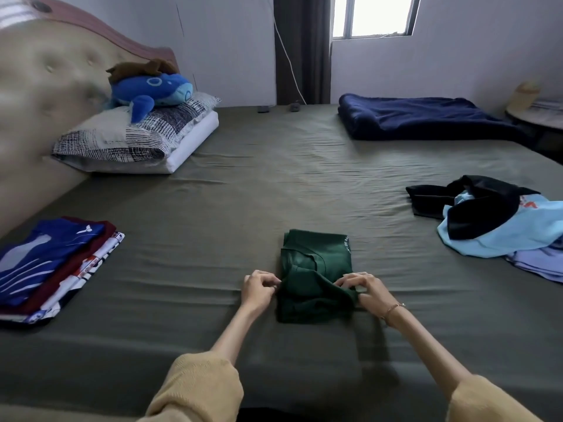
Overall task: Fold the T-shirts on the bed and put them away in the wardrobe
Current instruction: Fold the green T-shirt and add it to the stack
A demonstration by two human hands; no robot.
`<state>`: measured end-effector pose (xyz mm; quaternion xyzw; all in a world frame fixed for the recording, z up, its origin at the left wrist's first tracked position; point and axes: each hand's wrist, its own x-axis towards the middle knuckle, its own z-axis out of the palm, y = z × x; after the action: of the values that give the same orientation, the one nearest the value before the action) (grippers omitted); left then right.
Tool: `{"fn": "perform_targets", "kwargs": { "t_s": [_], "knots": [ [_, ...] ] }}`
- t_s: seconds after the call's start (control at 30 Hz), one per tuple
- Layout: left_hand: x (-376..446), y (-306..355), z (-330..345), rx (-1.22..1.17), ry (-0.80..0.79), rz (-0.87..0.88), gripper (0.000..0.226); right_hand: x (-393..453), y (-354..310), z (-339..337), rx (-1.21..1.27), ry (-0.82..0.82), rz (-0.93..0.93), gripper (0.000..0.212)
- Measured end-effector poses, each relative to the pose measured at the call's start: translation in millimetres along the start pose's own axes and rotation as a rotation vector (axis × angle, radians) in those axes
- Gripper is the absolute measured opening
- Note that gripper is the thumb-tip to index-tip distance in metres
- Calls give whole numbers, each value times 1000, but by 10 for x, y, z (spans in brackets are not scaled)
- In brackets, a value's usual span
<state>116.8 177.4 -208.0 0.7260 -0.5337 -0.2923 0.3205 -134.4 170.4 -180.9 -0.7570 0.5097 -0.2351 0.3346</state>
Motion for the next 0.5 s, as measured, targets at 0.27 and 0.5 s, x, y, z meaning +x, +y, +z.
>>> {"fn": "perform_targets", "kwargs": {
  "t_s": [0.27, 0.5],
  "knots": [
    [-27, 244, 47, -103, -160, -233, 46, -112, -83, 87, -172, -97, 31, 32],
    [-38, 229, 43, 25, -304, -224, 72, -112, -64, 145, -175, -3, 16, 35]
  ]
}}
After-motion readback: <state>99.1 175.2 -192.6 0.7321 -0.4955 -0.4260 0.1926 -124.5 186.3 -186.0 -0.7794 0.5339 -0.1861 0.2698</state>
